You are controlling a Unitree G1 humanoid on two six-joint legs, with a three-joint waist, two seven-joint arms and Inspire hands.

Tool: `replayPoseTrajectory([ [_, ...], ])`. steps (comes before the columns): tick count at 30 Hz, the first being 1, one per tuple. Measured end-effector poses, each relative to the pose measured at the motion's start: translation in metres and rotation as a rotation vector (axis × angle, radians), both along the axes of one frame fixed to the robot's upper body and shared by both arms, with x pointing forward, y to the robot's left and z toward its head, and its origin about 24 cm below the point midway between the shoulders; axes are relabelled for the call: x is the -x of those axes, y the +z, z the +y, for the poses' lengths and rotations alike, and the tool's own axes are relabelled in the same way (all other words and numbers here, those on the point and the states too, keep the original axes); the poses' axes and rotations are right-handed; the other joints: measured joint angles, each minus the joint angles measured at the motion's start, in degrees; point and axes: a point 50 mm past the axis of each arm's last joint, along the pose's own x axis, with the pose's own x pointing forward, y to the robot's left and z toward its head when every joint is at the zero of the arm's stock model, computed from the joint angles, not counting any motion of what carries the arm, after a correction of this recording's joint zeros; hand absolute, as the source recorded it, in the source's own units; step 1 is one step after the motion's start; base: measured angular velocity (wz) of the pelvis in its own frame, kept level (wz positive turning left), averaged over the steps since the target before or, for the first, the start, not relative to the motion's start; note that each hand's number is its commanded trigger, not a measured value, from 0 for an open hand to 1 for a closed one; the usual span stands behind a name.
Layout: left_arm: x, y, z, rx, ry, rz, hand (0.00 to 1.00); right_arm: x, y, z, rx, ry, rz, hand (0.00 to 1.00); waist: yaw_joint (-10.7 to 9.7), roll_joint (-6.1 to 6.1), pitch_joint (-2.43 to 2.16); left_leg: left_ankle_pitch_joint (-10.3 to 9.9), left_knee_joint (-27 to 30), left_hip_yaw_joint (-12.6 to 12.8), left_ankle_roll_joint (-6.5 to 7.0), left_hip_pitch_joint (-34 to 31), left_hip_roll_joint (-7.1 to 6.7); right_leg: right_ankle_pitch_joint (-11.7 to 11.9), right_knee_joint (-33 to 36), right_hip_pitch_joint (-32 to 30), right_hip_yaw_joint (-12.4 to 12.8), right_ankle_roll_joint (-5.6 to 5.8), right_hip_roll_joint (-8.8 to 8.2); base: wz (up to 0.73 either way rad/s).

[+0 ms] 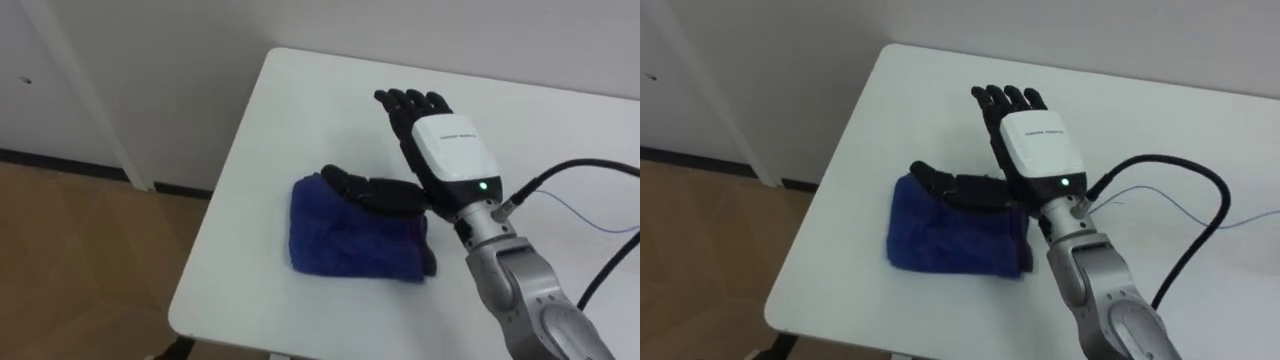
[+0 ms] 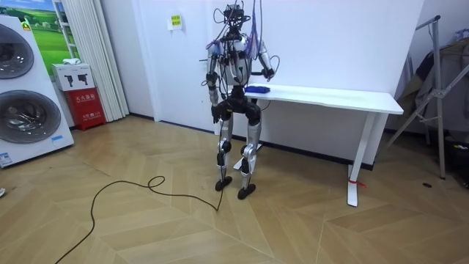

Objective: Wipe table

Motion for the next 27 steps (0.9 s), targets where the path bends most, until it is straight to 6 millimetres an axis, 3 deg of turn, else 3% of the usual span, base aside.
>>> replayPoseTrajectory([
  [8,0.007,-0.004,-0.001,0.001,0.006,0.027,0.0,0.017,-0.027,0.0,0.036,-0.004,0.09,0.0,0.0,0.79,-0.07,-0.1,0.0,1.2,0.23,-1.1,0.14,-0.1,0.0,-0.5,0.1,0.14,0.07,0.08],
  [15,0.012,-0.006,-0.001,0.001,0.011,0.05,0.0,0.022,-0.031,0.001,0.058,0.001,0.103,0.0,0.2,1.77,-0.35,-0.1,0.1,1.6,0.23,-1.9,0.19,-0.1,0.2,-0.9,0.1,0.15,0.25,0.01],
  [27,0.012,-0.006,-0.002,0.006,0.001,0.047,0.0,0.043,-0.054,0.011,0.086,0.063,0.267,0.0,0.3,1.35,-0.39,-0.1,0.2,2.6,0.25,-1.8,0.17,-0.1,0.3,-1.3,0.3,0.14,0.15,-0.03],
])
